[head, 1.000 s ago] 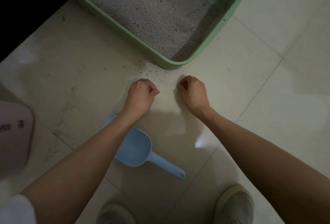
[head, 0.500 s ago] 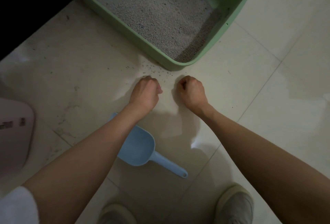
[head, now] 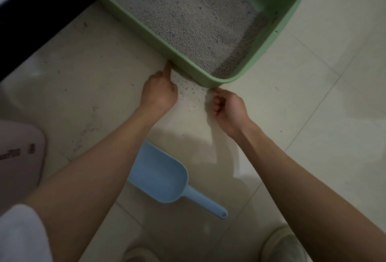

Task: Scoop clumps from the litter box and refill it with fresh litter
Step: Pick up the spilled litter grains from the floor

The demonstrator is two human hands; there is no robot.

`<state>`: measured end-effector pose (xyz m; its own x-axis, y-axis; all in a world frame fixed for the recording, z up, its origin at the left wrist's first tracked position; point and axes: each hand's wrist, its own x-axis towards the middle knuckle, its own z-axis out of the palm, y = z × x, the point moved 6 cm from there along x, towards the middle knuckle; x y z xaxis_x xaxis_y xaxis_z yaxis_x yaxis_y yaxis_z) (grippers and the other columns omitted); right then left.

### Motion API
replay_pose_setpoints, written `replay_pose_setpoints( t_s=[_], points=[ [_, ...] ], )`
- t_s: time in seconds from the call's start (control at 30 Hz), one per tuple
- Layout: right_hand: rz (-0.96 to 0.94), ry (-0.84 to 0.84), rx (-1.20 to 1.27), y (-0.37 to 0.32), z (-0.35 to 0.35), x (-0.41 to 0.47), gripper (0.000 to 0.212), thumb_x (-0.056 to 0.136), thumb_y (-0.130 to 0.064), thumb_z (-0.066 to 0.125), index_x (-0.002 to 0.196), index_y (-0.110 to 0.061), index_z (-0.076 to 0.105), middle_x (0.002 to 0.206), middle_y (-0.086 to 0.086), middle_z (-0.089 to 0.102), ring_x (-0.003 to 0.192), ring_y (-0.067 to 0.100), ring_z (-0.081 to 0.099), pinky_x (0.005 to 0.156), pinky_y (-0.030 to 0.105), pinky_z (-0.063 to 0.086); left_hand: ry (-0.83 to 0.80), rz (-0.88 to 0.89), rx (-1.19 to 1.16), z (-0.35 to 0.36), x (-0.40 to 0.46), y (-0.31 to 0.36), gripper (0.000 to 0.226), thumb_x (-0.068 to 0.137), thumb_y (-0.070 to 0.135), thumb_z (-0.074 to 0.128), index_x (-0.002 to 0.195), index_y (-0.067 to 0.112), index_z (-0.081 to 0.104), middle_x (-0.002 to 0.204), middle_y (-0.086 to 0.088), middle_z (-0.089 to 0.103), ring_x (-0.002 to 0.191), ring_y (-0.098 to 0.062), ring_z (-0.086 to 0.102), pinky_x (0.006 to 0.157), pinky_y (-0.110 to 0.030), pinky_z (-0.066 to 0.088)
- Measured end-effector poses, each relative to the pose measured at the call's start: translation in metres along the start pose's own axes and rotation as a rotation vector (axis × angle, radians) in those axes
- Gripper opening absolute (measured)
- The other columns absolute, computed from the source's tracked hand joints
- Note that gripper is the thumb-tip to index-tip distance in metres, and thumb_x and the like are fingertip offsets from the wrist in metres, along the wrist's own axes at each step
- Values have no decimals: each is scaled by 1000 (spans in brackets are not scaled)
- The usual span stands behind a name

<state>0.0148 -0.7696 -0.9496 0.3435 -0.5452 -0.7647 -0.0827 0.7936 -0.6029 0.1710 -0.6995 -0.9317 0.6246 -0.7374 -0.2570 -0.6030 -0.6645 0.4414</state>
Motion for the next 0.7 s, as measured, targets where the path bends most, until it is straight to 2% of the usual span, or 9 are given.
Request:
replay_pose_setpoints(
  t_s=[0.1,0.23,0.3,0.4,0.5,0.57,0.6,0.63,0.7],
  points=[
    [72,-75,130,-3,8,1,26,86,3,31,71,-18,34,46,-7,20,35,7,19,35,19,16,21,-53,-95,-3,6,7,48,91,12,40,139,3,37,120,-27,54,112,-39,50,91,-36,41],
    [60,-65,110,-8,7,1,28,86,3,30,69,-20,31,52,-4,18,35,7,19,35,19,15,39,-218,-478,-15,8,11,34,91,24,43,117,6,57,110,-19,62,105,-35,54,75,-24,35],
    [60,-65,93,-8,6,1,28,86,2,30,68,-20,29,55,-3,18,37,7,19,37,20,15,91,-285,-804,-25,8,10,47,79,32,47,121,11,57,118,-17,61,111,-35,53,80,-28,40],
    [64,-75,76,-8,6,0,28,87,0,31,66,-19,28,59,-2,17,38,8,18,38,20,15,143,-248,-1035,-40,7,10,60,67,21,47,125,6,52,126,-33,45,116,-45,38,82,-51,42],
    [55,-60,54,-11,6,2,28,87,0,31,66,-20,28,60,-2,17,38,8,18,39,20,15,95,-163,-1002,-43,10,10,58,70,15,50,128,4,49,124,-36,40,112,-45,37,67,-40,43],
    [42,-61,61,-13,6,6,28,87,-1,31,67,-20,27,60,-2,17,38,8,19,38,20,15,68,-113,-975,-41,16,7,53,80,10,56,132,7,46,110,-36,51,89,-32,60,58,-31,42],
    [35,-59,59,-14,6,7,28,87,-1,31,67,-20,27,59,-2,18,38,8,19,38,20,16,53,-99,-950,-40,20,6,52,85,9,58,135,8,43,89,-29,57,67,-12,62,53,-21,41],
    [29,-55,51,-16,6,9,28,87,-1,31,66,-20,28,58,-2,19,38,8,19,38,20,16,38,-97,-915,-38,25,3,54,87,10,59,138,10,40,69,-13,53,54,1,51,51,-15,36],
    [23,-41,31,-21,5,12,28,88,-2,33,65,-18,31,54,-3,21,40,9,19,39,20,16,7,-114,-845,-36,34,0,59,90,12,58,143,12,32,62,6,37,51,2,38,51,-10,32]
  ],
)
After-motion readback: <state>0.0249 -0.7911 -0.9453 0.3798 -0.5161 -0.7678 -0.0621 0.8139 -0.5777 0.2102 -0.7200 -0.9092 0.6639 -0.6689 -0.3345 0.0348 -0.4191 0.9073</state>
